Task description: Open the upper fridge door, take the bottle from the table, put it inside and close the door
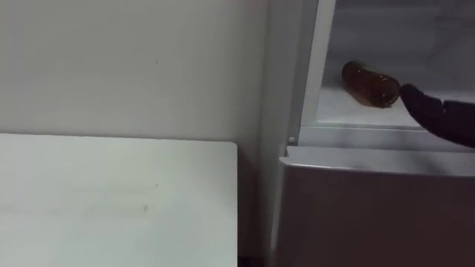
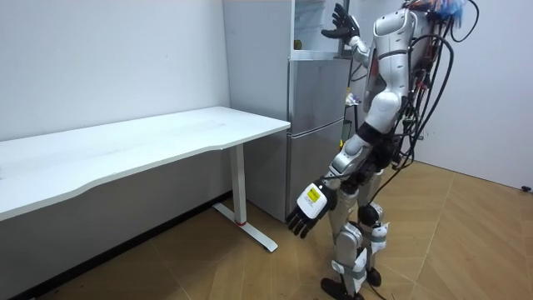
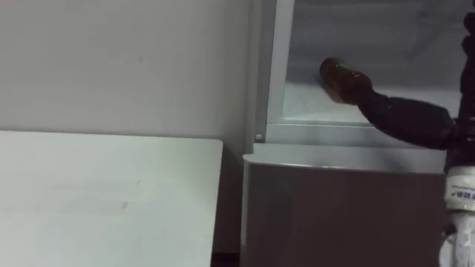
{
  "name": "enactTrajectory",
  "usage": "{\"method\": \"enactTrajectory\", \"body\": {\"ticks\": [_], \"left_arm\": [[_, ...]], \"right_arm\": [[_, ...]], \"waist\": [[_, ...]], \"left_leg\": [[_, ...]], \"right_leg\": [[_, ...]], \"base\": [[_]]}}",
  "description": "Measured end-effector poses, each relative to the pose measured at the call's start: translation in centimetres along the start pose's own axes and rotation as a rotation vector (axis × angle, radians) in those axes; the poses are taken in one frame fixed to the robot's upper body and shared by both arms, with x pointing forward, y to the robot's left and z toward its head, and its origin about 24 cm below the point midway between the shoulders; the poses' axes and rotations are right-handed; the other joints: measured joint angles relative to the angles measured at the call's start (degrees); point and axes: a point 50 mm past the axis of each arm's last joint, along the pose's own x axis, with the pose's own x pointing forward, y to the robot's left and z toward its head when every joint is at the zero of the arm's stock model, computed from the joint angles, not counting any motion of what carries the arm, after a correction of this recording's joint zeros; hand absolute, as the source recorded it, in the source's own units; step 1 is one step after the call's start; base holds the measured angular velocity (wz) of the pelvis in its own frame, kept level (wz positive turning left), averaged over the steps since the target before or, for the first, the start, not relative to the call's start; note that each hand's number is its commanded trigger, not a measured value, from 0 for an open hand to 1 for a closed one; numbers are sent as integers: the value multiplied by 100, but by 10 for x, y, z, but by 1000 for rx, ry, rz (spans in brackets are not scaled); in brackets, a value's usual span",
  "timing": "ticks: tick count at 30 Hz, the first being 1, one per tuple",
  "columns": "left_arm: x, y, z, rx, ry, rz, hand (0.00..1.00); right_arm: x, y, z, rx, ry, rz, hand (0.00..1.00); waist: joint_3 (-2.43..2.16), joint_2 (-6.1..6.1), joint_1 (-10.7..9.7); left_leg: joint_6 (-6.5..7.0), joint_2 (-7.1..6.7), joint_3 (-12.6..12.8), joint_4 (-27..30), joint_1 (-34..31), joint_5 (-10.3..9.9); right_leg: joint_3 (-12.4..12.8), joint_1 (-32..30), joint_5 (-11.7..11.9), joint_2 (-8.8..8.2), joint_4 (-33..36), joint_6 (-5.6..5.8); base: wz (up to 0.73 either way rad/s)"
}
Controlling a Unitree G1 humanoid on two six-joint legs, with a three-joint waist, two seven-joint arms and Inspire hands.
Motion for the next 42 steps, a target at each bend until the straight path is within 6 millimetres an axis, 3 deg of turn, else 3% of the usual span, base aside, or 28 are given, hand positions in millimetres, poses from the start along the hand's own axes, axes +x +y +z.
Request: {"method": "enactTrajectory", "body": {"ticks": [3, 6, 8, 13, 18, 20, 24, 28, 31, 36, 42], "left_arm": [[0, -2, 0, -3, -5, -1, 0], [1, -3, 1, -2, -6, 14, 0], [2, -3, 2, -2, 0, 18, 0], [2, -10, 2, -15, -9, 14, 0], [1, -16, 2, -25, -18, 16, 0], [1, -16, 3, -24, -28, 21, 0], [0, -19, 2, -19, -33, 40, 0], [1, -20, 4, -28, -32, 39, 0], [1, -20, 5, -33, -35, 38, 0], [0, -21, 5, -61, -30, 69, 0], [0, -25, 7, -83, -30, 63, 0]], "right_arm": [[-14, -3, -11, -13, 65, 11, 0], [-33, -6, -21, -13, 134, -4, 0], [-46, -8, -26, -42, 166, -11, 0], [-61, -11, -22, -253, 70, -40, 0], [-69, -12, -17, -297, -22, -115, 0], [-78, -13, -24, -318, 3, -119, 0], [-119, -20, -56, -363, 225, -102, 0], [-153, -32, -92, -353, 495, -140, 0], [-182, -42, -113, -352, 692, -192, 0], [-235, -55, -132, -424, 934, -188, 0], [-279, -72, -143, -559, 1122, -154, 0]], "waist": [[1, 43, -23], [-41, 122, -54], [-39, 172, -107], [-1, 278, -133], [-3, 268, -106], [-6, 282, -112], [-14, 275, -102], [-33, 355, -143], [-23, 401, -143], [-18, 452, -259], [-24, 454, -297]], "left_leg": [[4, 6, 46, 5, 0, -32], [18, 8, 81, 16, 26, -64], [20, 4, 103, 6, 31, -66], [26, 14, 242, -57, 68, -84], [14, 28, 313, -117, 157, -96], [9, 34, 321, -117, 180, -108], [11, 35, 325, -117, 187, -137], [37, 25, 375, -116, 191, -161], [48, 14, 375, -125, 210, -175], [47, 14, 392, -135, 218, -175], [45, 8, 400, -138, 257, -187]], "right_leg": [[57, -23, -11, 4, -12, 13], [87, -8, -18, 1, -10, 24], [95, -8, -16, 18, 2, 27], [269, -37, -19, 33, 7, 41], [354, -20, -32, 80, -10, 41], [361, -15, -32, 85, -19, 39], [387, 1, -32, 93, -18, 40], [433, -24, -40, 77, -27, 59], [477, -16, -54, 73, -24, 78], [512, -21, -61, 79, -5, 80], [547, -3, -67, 84, -13, 82]], "base": [[-8], [-6], [-5], [-15], [-9], [-3], [-1], [-5], [-1], [-1], [-2]]}}
